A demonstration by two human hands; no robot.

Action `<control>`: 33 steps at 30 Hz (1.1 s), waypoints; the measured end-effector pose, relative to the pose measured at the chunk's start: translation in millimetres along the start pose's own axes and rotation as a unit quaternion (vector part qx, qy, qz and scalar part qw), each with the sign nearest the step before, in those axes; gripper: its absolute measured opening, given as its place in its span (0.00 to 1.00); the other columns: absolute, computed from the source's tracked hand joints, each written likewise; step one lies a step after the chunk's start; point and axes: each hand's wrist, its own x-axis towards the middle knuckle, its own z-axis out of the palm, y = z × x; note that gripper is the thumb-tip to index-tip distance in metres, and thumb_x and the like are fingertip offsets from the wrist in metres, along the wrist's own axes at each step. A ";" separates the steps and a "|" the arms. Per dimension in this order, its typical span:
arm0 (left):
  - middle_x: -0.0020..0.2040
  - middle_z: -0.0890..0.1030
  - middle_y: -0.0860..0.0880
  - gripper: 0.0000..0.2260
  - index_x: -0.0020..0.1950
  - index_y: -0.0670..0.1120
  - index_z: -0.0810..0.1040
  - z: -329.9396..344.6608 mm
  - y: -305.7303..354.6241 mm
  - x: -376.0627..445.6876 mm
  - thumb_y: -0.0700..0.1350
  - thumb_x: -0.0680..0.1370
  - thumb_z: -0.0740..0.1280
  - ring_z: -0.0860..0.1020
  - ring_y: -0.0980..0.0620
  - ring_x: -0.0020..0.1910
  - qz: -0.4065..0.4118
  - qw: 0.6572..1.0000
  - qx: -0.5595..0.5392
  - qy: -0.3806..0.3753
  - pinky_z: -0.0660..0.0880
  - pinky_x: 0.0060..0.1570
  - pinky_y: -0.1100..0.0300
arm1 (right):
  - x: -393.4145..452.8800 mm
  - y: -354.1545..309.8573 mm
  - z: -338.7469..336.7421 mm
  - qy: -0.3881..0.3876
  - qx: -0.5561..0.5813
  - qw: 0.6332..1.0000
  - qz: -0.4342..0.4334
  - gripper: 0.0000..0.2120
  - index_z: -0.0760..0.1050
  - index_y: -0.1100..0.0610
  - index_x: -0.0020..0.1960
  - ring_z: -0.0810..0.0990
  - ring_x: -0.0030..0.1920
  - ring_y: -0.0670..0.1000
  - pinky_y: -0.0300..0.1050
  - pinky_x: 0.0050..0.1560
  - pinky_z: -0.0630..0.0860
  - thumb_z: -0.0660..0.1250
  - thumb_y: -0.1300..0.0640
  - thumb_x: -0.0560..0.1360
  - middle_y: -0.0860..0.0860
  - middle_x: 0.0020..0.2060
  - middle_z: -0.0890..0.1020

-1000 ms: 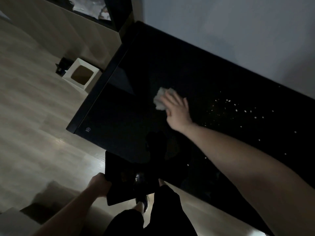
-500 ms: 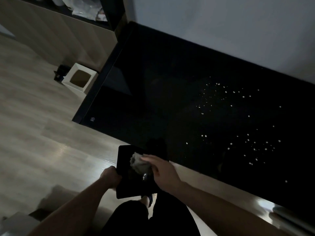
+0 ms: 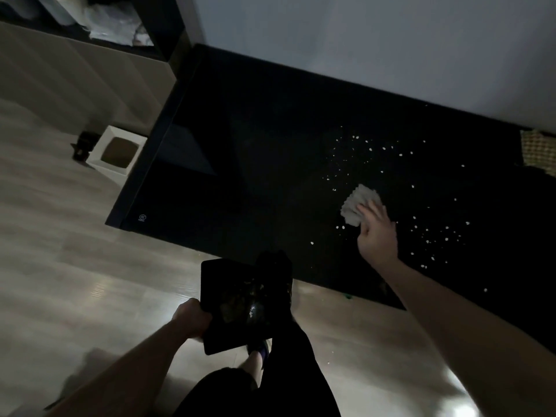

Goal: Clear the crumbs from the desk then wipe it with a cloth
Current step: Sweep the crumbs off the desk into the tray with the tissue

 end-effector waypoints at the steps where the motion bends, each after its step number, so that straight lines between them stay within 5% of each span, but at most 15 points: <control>1: 0.47 0.85 0.40 0.11 0.51 0.38 0.80 -0.2 0.4 0.2 0.43 0.73 0.65 0.84 0.42 0.49 0.002 1.000 0.002 0.002 0.80 0.45 0.53 | -6.7 -5.2 7.5 -0.004 -0.037 0.999 -0.001 0.27 0.71 0.51 0.76 0.60 0.81 0.61 0.65 0.78 0.61 0.61 0.66 0.79 0.53 0.80 0.66; 9: 0.46 0.85 0.40 0.11 0.50 0.37 0.81 1.2 1.8 -4.7 0.42 0.73 0.65 0.84 0.42 0.47 0.003 1.000 -0.010 0.002 0.81 0.46 0.53 | -114.4 -79.2 75.6 -0.056 0.066 0.995 -0.055 0.31 0.72 0.47 0.76 0.57 0.83 0.52 0.60 0.82 0.54 0.56 0.65 0.76 0.46 0.80 0.67; 12: 0.45 0.85 0.40 0.11 0.50 0.37 0.81 2.8 -1.0 -7.5 0.42 0.73 0.65 0.85 0.42 0.46 0.003 1.000 -0.021 0.000 0.82 0.47 0.51 | -155.7 -110.8 91.1 -0.084 0.149 0.981 -0.087 0.27 0.76 0.50 0.74 0.64 0.80 0.45 0.57 0.79 0.62 0.56 0.65 0.78 0.44 0.76 0.72; 15: 0.46 0.85 0.40 0.11 0.51 0.37 0.81 3.6 -2.6 -10.1 0.42 0.73 0.65 0.85 0.42 0.47 0.009 1.000 -0.025 -0.005 0.81 0.46 0.53 | -176.5 -138.0 83.8 -0.147 0.247 0.952 -0.107 0.24 0.77 0.56 0.73 0.68 0.73 0.31 0.41 0.76 0.67 0.54 0.57 0.81 0.44 0.72 0.75; 18: 0.48 0.85 0.40 0.11 0.52 0.37 0.80 5.5 -3.0 -14.7 0.42 0.74 0.65 0.84 0.42 0.49 0.009 1.000 -0.029 -0.001 0.81 0.45 0.53 | -177.4 -144.3 71.8 -0.174 0.282 0.941 -0.062 0.24 0.75 0.49 0.74 0.69 0.74 0.34 0.42 0.78 0.66 0.56 0.65 0.82 0.41 0.74 0.75; 22: 0.46 0.85 0.40 0.11 0.51 0.37 0.80 8.5 -4.7 -17.4 0.42 0.74 0.65 0.84 0.43 0.47 0.001 0.999 -0.041 -0.004 0.79 0.42 0.54 | -140.1 -120.8 36.7 -0.100 0.291 0.950 -0.051 0.28 0.73 0.52 0.76 0.70 0.75 0.39 0.39 0.76 0.66 0.58 0.72 0.80 0.43 0.74 0.74; 25: 0.48 0.85 0.41 0.13 0.53 0.38 0.81 9.8 -8.5 -15.2 0.44 0.73 0.66 0.84 0.43 0.49 -0.002 0.999 -0.036 -0.002 0.78 0.43 0.56 | -84.5 -83.1 7.5 -0.039 0.260 0.963 -0.050 0.31 0.71 0.53 0.77 0.69 0.77 0.44 0.45 0.78 0.66 0.59 0.75 0.78 0.46 0.76 0.73; 33: 0.46 0.85 0.40 0.05 0.41 0.41 0.77 17.6 0.5 -16.4 0.43 0.73 0.66 0.84 0.42 0.48 -0.049 0.998 -0.037 0.008 0.79 0.43 0.55 | 81.3 -40.7 -52.5 0.033 0.138 0.989 0.048 0.24 0.69 0.44 0.77 0.64 0.80 0.46 0.48 0.78 0.64 0.59 0.62 0.84 0.40 0.81 0.64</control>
